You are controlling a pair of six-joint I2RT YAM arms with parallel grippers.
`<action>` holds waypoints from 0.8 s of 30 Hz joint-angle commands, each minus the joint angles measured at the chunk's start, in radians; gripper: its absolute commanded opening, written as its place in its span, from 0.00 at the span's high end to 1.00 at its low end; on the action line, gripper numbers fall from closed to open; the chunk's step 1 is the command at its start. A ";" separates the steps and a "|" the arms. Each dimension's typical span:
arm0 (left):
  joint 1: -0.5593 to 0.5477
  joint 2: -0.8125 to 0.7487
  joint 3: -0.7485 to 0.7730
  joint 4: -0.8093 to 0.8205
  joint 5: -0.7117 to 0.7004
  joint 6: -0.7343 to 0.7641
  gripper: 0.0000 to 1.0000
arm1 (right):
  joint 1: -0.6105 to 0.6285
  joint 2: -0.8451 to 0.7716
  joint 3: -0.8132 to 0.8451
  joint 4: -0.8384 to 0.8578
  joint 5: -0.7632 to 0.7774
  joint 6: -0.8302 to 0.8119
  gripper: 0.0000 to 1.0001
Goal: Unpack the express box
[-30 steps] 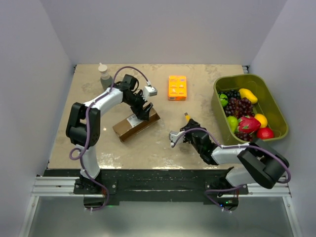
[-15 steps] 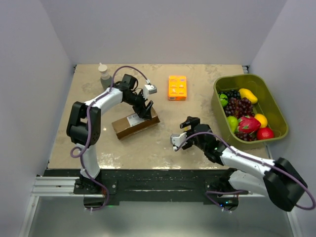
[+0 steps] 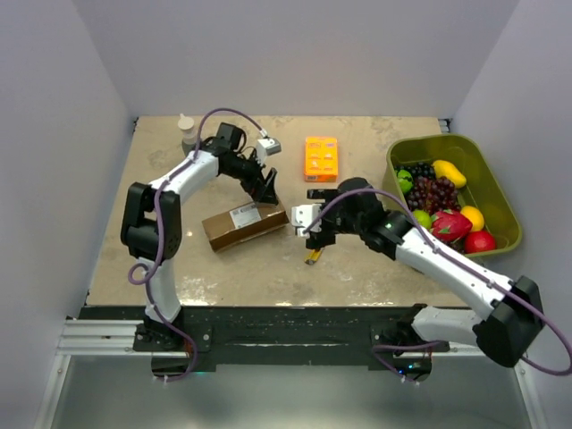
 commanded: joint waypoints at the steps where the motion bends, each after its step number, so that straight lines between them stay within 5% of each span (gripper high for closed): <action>1: 0.051 -0.080 0.046 -0.019 0.035 -0.064 0.00 | 0.001 0.144 0.095 0.003 -0.151 0.059 0.17; 8: 0.139 -0.156 -0.033 -0.183 -0.026 0.059 0.00 | 0.010 0.371 0.198 0.065 -0.225 -0.062 0.26; 16: 0.078 -0.283 -0.222 -0.119 -0.160 0.128 0.00 | 0.051 0.474 0.248 0.060 -0.245 -0.112 0.29; 24: -0.001 -0.312 -0.328 0.038 -0.377 0.045 0.00 | 0.071 0.538 0.218 0.151 -0.194 -0.167 0.37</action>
